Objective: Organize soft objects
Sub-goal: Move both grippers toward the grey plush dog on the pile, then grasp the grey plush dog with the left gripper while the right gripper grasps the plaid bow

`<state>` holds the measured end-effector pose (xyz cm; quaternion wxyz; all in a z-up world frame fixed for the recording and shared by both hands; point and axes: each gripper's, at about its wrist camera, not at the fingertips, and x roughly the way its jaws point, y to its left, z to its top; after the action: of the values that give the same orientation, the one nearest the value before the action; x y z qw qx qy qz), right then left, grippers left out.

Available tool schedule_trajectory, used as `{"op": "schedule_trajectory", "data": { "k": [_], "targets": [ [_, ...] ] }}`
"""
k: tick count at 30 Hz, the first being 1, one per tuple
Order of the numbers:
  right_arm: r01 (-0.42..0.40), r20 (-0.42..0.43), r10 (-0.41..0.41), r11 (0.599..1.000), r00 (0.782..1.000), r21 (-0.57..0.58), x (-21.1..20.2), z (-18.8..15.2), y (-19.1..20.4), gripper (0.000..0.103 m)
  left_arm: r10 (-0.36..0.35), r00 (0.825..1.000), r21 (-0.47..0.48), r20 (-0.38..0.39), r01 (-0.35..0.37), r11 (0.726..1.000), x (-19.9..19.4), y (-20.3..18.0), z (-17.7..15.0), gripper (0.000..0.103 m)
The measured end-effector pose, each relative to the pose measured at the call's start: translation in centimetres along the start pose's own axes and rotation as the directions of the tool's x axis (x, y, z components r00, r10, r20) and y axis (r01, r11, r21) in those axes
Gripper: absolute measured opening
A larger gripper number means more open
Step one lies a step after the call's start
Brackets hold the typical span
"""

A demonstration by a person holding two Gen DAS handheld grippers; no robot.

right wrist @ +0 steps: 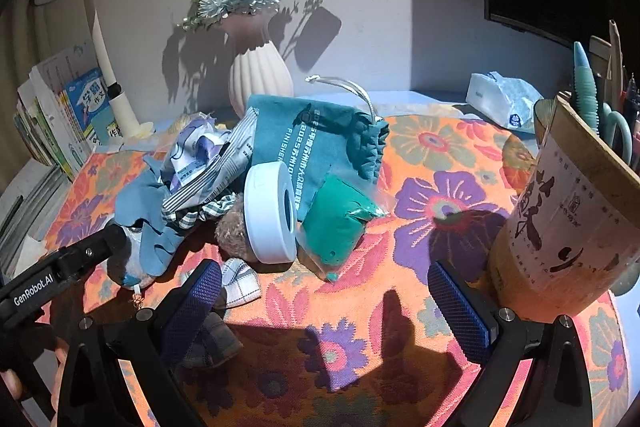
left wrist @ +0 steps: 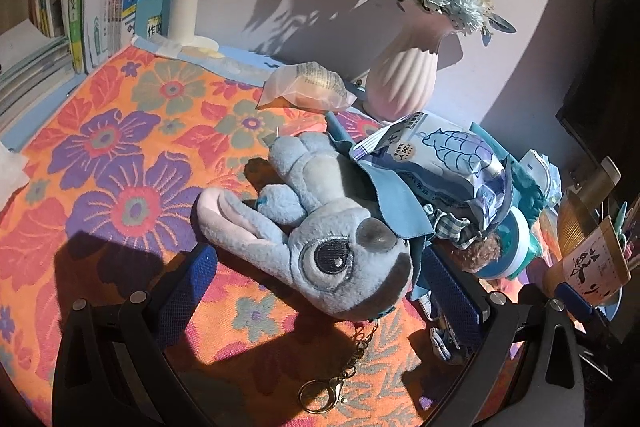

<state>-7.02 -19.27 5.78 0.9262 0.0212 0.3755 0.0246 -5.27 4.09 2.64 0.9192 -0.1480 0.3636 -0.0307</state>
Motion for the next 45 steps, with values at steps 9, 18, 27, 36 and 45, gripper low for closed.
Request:
{"op": "schedule_trajectory", "data": {
  "k": [9, 18, 27, 36, 45],
  "targets": [
    [0.007, -0.006, -0.007, 1.000, 1.000, -0.019, 0.2, 0.0, 0.3, 0.103, 0.004, 1.000, -0.003, -0.001, -0.004, 1.000, 0.2, 0.0, 0.1, 0.102],
    [0.001, -0.009, -0.001, 1.000, 1.000, -0.020, 0.2, 0.0, 0.3, 0.103, 0.037, 0.999, -0.054, -0.029, -0.039, 0.998, 0.4, 0.6, 0.3, 0.102],
    [-0.077, -0.044, 0.075, 0.996, 0.996, -0.053, 0.0, -0.1, 1.0, 0.103, 0.089, 0.995, -0.070, -0.054, -0.093, 0.993, 0.0, 1.0, 0.7, 0.102],
    [-0.106, -0.115, 0.093, 0.988, 0.989, -0.115, -0.3, -1.8, 3.5, 0.103, 0.099, 0.992, -0.031, -0.073, -0.101, 0.994, 0.8, -0.2, 0.9, 0.102],
    [-0.110, -0.167, 0.089, 0.986, 0.982, -0.124, 0.6, -1.9, 4.2, 0.103, 0.144, 0.983, 0.041, -0.113, -0.140, 0.989, 3.2, -2.5, 0.8, 0.101]
  ]
}}
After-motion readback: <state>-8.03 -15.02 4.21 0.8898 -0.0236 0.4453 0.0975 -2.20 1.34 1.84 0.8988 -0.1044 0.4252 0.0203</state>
